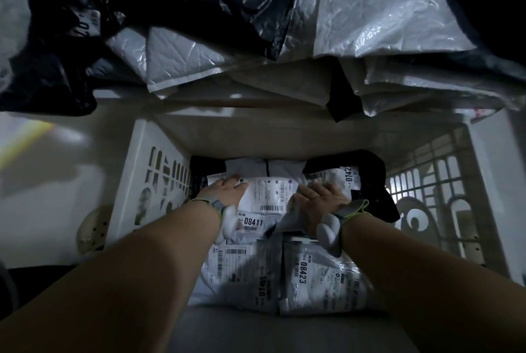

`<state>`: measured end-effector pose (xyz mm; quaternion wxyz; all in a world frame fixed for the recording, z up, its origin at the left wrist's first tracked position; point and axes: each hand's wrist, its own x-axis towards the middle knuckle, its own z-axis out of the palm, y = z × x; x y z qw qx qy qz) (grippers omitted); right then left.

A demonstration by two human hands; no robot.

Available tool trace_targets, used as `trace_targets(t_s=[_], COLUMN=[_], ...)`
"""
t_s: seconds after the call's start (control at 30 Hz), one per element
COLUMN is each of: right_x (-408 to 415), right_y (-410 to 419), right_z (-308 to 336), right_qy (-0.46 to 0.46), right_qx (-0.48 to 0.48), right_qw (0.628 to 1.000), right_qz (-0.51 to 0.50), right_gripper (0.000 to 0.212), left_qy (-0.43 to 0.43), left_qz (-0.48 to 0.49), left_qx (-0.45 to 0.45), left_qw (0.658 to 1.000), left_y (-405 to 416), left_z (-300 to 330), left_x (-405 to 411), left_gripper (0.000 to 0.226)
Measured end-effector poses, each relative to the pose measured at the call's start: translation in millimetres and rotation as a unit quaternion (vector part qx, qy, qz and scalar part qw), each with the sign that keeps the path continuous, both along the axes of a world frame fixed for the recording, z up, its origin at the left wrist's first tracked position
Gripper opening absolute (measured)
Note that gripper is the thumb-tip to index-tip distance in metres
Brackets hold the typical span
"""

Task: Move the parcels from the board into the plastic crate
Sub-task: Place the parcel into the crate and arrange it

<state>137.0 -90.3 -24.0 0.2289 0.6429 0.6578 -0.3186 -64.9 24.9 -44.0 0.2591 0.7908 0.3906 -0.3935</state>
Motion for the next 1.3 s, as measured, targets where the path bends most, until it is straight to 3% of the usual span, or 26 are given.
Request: trace_targets(t_s=[0.2,0.4,0.5,0.6,0.7,0.83,1.07,1.17,1.3], right_x=[-6.2,-14.9,-19.5,-18.9,-17.2,-18.1,-19.2,-1.1,32.7], right_y=[-5.1,-8.8,-19.7,-25.4,-27.0,-25.9,-19.7,-15.9,-9.9], right_z=[12.2,41.4,55.8,67.4,88.0,133.1,228.7,256.1,274.8], right_qy=[-0.037,-0.034,-0.026,-0.035,-0.004,0.062,0.122,0.132,0.082], right_qx=[0.013,0.028,0.036,0.04,0.077,0.235,0.487,0.547,0.568], right_qw=[0.996,0.99,0.987,0.983,0.975,0.929,0.803,0.749,0.731], right_qz=[-0.075,-0.134,-0.155,-0.176,-0.21,-0.279,-0.322,-0.349,-0.368], right_gripper=[0.063,0.047,0.047,0.05,0.05,0.036,0.023,0.022,0.026], left_qy=[-0.023,-0.001,-0.014,-0.058,-0.136,-0.277,-0.462,-0.508,-0.52], left_qz=[-0.013,-0.012,-0.022,-0.007,0.012,0.062,0.13,0.162,0.155], left_qx=[0.016,0.04,0.026,0.033,0.075,0.124,0.206,0.242,0.279], left_qw=[1.0,0.999,0.999,0.998,0.988,0.951,0.853,0.81,0.792], left_y=[-7.3,-24.9,-36.8,-40.1,-44.8,-46.9,-31.2,-26.7,-20.3], left_z=[32.0,58.2,79.3,94.8,118.5,156.3,232.7,260.5,278.1], left_x=[8.2,6.1,2.1,1.0,7.1,21.2,51.3,60.8,76.3], left_gripper=[0.074,0.048,0.048,0.056,0.045,0.031,0.021,0.018,0.022])
